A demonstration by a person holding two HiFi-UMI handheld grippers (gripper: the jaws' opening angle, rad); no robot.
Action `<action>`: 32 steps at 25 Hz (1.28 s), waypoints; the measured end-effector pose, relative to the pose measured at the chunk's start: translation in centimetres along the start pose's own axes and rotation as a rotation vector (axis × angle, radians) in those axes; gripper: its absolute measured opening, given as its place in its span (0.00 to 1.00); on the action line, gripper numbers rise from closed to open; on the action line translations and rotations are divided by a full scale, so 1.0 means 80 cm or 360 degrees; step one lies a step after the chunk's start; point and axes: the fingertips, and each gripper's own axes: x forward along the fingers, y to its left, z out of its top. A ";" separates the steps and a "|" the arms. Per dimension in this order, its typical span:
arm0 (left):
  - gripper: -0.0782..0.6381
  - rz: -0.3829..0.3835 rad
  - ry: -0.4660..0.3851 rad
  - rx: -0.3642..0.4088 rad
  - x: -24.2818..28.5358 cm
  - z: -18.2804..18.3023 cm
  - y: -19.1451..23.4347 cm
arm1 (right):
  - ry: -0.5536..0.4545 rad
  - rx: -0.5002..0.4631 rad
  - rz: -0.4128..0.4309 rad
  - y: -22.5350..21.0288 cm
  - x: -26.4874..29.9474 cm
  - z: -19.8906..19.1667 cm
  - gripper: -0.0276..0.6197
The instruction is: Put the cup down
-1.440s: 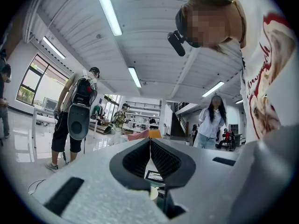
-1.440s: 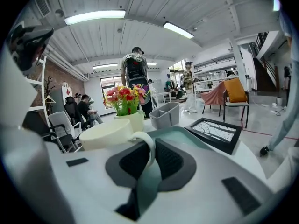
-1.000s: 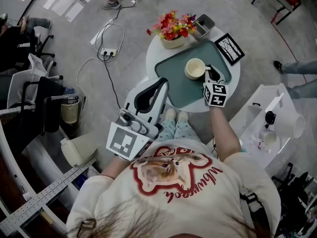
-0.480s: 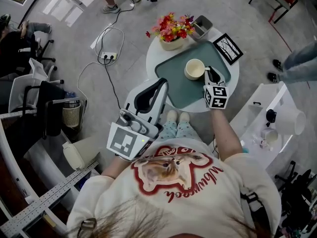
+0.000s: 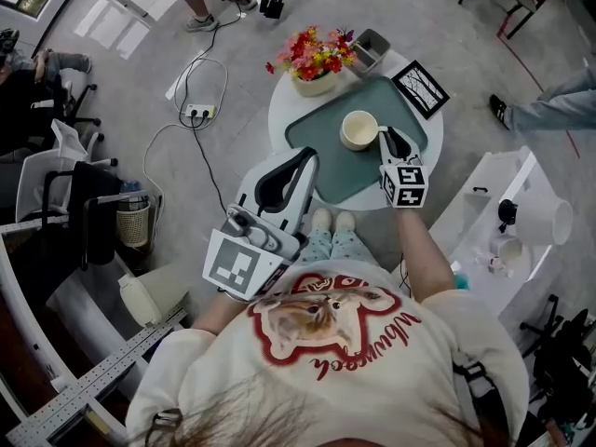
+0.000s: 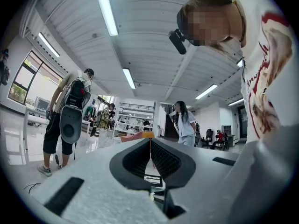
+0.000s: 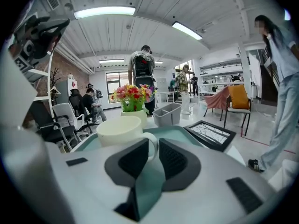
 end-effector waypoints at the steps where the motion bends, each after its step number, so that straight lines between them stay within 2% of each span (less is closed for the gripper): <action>1: 0.13 -0.0006 -0.0001 -0.0003 0.001 0.000 -0.001 | 0.0001 -0.0002 0.0001 0.001 -0.002 0.001 0.13; 6: 0.13 -0.0054 -0.0021 0.0019 0.009 -0.002 -0.007 | 0.0024 -0.0025 0.0016 0.003 -0.012 0.005 0.13; 11: 0.13 -0.0102 -0.0033 0.0027 0.017 0.000 -0.016 | -0.0041 0.0018 0.0025 0.002 -0.024 0.026 0.13; 23: 0.13 -0.0148 -0.0073 0.0024 0.034 0.003 -0.021 | -0.0515 0.0019 0.0052 0.028 -0.092 0.200 0.12; 32: 0.13 -0.0152 -0.0114 -0.0002 0.041 0.009 -0.019 | -0.0669 -0.0101 0.0120 0.067 -0.156 0.285 0.11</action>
